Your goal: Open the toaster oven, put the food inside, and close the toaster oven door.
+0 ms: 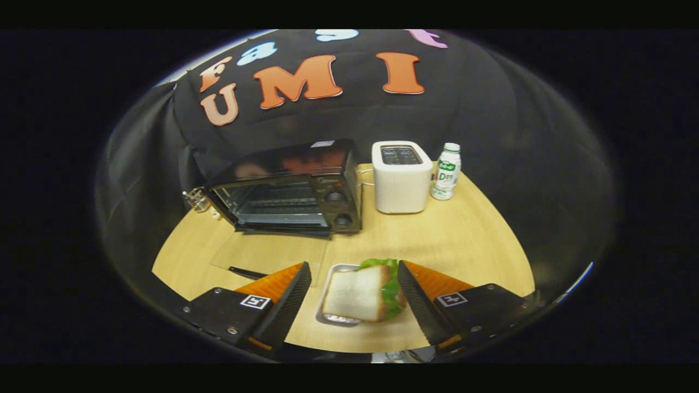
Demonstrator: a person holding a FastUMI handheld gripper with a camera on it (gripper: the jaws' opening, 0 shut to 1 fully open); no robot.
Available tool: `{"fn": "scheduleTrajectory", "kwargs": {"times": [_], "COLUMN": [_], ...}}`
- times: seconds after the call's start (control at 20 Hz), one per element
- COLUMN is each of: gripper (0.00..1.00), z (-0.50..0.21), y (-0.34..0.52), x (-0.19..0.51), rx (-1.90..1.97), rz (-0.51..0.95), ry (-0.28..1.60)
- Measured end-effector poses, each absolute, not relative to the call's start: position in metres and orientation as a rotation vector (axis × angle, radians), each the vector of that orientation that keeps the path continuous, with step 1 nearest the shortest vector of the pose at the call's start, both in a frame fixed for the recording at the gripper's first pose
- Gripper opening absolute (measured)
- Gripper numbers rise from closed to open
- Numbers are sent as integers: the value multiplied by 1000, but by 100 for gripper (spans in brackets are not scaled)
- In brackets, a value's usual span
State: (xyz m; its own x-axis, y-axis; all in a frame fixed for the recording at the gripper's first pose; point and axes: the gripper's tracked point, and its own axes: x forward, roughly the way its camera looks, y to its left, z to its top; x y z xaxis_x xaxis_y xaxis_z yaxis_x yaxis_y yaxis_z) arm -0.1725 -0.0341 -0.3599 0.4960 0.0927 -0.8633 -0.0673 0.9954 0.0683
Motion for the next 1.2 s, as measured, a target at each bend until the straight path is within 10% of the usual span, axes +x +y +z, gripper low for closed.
{"fn": "scheduleTrajectory", "kwargs": {"times": [0.7, 1.05, 1.2], "gripper": [88, 37, 35], "z": [-443, -429, -415], "y": [-39, -32, -34], "x": [-221, -218, -207], "rx": [491, 687, 716], "rz": [38, 20, 17], "ry": [1289, 1297, 1254]}}
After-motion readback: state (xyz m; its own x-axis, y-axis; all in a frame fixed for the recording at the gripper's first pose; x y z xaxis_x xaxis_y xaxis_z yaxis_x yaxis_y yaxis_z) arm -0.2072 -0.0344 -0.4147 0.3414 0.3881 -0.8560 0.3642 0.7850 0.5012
